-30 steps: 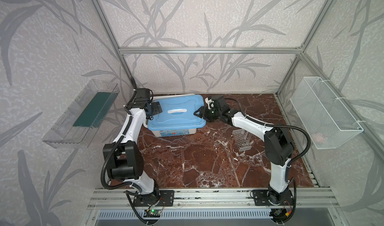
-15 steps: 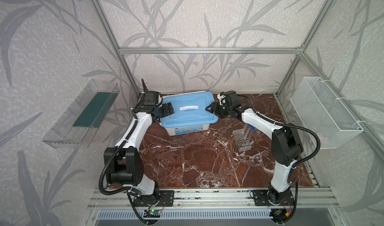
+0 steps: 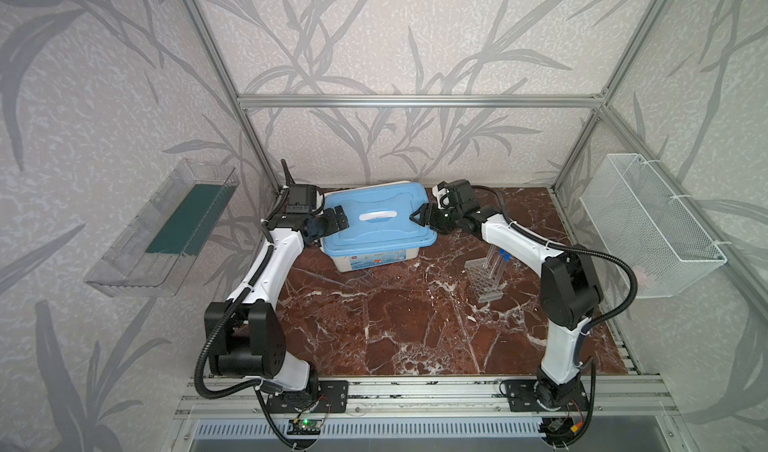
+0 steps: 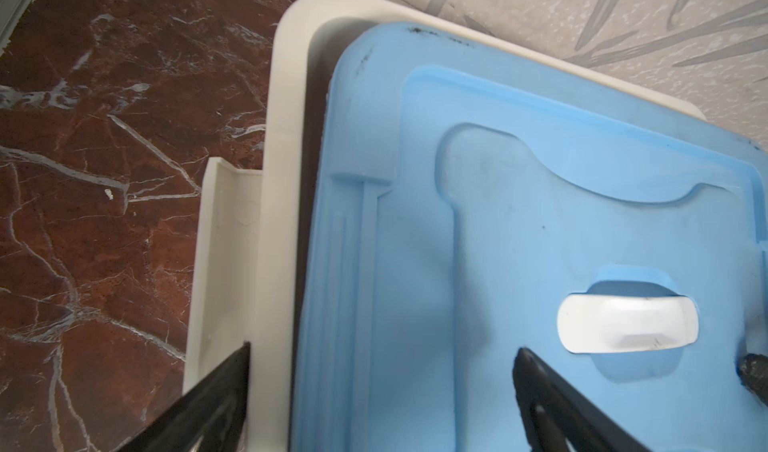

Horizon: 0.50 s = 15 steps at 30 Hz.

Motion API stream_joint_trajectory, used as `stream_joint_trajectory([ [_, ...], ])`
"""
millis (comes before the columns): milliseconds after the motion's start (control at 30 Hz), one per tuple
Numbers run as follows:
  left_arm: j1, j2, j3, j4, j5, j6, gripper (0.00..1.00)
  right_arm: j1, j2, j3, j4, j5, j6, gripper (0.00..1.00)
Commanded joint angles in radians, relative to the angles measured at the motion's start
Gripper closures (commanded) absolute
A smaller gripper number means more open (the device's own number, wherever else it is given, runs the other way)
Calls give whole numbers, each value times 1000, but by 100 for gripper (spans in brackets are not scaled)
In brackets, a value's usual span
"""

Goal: Organize the chemistry lab equipment
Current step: 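Shift the lid to align with the tub rim using both grippers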

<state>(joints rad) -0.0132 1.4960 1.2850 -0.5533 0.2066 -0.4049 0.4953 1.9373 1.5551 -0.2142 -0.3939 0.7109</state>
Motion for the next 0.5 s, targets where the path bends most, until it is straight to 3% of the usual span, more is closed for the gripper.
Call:
stream_joint_trajectory([
  [0,-10,-73,-10,9,-10,-17,1,-5,40,46,-62,11,-42,31],
  [233,-3,-52,-8,-23,-76,4,1,12,52,138,-162,72,-53,29],
  [467,12,-10,-45,19,-40,6,7,-13,78,176,-197,79,-68,24],
])
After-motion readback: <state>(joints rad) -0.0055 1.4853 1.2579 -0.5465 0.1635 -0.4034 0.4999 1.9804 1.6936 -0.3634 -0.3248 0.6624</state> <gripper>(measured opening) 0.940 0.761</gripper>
